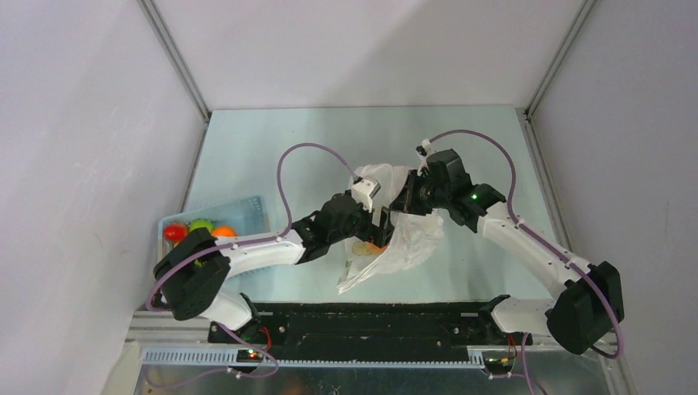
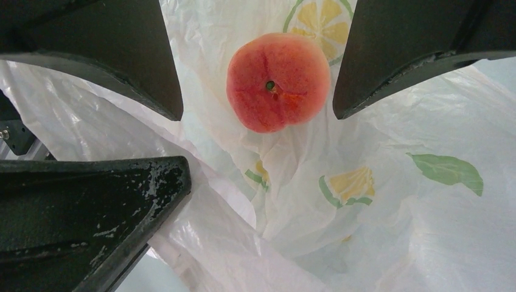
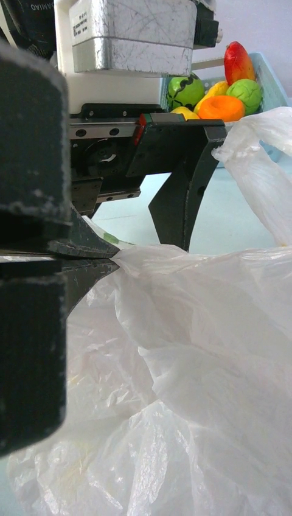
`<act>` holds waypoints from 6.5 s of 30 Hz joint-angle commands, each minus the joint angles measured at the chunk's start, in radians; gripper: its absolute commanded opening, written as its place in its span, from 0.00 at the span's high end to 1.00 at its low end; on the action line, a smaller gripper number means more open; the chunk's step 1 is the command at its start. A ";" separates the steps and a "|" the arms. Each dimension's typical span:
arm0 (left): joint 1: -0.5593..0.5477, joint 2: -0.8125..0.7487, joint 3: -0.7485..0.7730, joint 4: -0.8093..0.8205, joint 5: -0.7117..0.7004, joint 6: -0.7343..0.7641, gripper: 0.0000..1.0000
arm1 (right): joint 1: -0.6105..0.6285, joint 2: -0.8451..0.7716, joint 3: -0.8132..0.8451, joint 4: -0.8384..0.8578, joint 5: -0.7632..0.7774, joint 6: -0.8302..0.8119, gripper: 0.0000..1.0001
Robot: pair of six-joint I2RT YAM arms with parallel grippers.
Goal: Place the fake fruits into the plastic bag and tie a complex knot
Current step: Place the fake fruit in the plastic bag, then pick up the fake fruit from the bin.
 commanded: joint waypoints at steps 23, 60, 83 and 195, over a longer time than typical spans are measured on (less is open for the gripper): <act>0.121 -0.461 -0.151 -0.262 -0.233 0.074 0.01 | -0.006 -0.059 -0.001 0.010 0.060 -0.005 1.00; 1.298 -0.604 0.054 -0.882 -0.556 0.024 0.01 | -0.047 -0.093 -0.017 0.026 -0.015 -0.034 1.00; 1.537 -0.381 0.090 -0.785 -0.415 -0.011 0.15 | -0.059 -0.083 -0.017 0.052 -0.036 -0.030 1.00; 1.025 -0.270 0.081 -0.813 -0.197 0.001 0.15 | -0.065 -0.107 -0.082 0.082 -0.027 -0.013 1.00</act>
